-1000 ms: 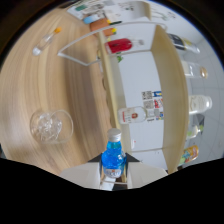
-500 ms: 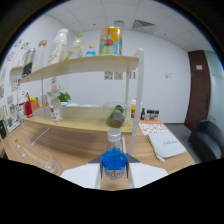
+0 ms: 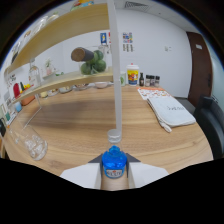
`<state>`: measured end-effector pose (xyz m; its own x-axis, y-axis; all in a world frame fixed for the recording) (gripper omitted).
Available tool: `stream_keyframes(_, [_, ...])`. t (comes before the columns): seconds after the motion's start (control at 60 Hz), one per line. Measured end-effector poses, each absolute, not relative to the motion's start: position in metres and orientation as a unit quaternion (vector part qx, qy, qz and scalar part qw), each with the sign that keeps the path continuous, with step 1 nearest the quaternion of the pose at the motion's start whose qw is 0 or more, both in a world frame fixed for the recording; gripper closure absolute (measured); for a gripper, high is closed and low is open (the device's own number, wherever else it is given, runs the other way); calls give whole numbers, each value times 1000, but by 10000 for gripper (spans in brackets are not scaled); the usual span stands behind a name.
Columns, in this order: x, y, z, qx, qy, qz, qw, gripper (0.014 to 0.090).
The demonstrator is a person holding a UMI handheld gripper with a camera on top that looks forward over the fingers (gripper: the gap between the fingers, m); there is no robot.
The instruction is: Make me a cup of Mount Fuji.
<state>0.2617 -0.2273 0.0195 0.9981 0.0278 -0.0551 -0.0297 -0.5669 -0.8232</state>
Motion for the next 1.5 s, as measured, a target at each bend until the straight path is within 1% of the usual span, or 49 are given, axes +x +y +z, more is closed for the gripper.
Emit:
stream_keyframes(0.15, [262, -236, 17, -887, -1, 23, 461, 676])
stream_keyframes(0.217, [261, -240, 16, -890, -5, 17, 456, 659])
stream_keyframes(0.233, [261, -240, 17, -890, -5, 17, 455, 637])
stream_keyframes(0.3, [260, -243, 26, -889, 2, 12, 457, 494])
stream_keyframes(0.383, [260, -247, 46, -885, 19, -1, 465, 233])
stream_keyframes(0.4, [260, -248, 51, -884, 24, -7, 467, 195])
stream_keyframes(0.417, [261, -250, 56, -882, 30, -12, 469, 178])
stream_keyframes(0.533, [246, -264, 95, -869, 55, -40, 490, 192])
stream_keyframes(0.633, [203, -274, 124, -858, 55, -41, 509, 197])
stream_keyframes(0.733, [149, -280, 131, -857, 35, -32, 513, 196])
stream_keyframes(0.883, [80, -278, 122, -863, 20, -13, 504, 190])
stream_keyframes(0.983, [44, -271, 142, -857, 15, -4, 516, 185])
stream_keyframes(1.033, [28, -267, 161, -850, 15, 0, 527, 186])
stream_keyframes(1.1, [7, -260, 197, -836, 14, 8, 549, 179])
stream_keyframes(1.233, [-33, -235, 284, -789, -12, 11, 614, 179])
stream_keyframes(1.3, [-46, -217, 323, -769, -20, 8, 638, 181])
stream_keyframes(1.4, [-63, -187, 366, -748, -24, 13, 663, 192])
stream_keyframes(1.467, [-66, -165, 383, -742, -19, 7, 670, 203])
stream_keyframes(1.5, [-68, -156, 392, -742, -17, 4, 670, 224])
